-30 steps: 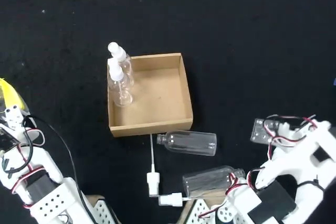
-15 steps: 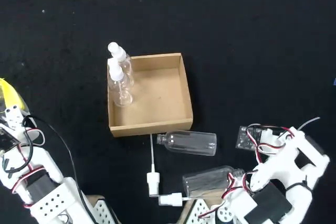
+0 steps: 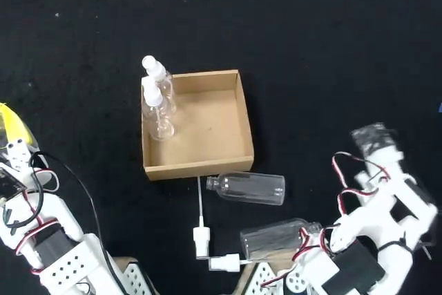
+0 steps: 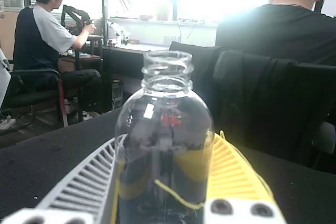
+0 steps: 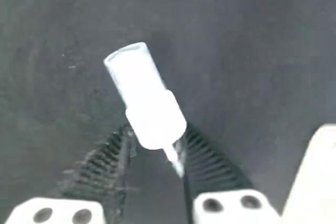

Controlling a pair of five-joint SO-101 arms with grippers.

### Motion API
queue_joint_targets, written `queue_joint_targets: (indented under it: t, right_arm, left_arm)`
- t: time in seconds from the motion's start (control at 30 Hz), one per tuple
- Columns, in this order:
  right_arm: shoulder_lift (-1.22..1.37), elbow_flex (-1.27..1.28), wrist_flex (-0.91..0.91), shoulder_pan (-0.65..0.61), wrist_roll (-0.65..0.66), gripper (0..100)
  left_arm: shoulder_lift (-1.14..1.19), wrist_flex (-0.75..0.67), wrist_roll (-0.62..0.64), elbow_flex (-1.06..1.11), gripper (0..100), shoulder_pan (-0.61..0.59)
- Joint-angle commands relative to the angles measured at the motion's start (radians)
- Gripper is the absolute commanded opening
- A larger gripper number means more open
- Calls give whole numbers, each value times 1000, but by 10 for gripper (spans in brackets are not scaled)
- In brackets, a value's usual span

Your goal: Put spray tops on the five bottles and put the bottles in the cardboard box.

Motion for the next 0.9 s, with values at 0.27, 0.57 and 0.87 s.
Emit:
queue_joint_targets:
  t: [0.27, 0.57, 0.87]
  right_arm:
    - [-45, -246, 328, -60, -133, 292]
    - [-44, -252, 471, -167, 178, 245]
    - [-7, -104, 226, -63, 321, 216]
  left_arm:
    - [-18, -20, 8, 15, 30, -12]
    - [-18, -20, 8, 15, 30, -12]
    - [-18, -20, 8, 15, 30, -12]
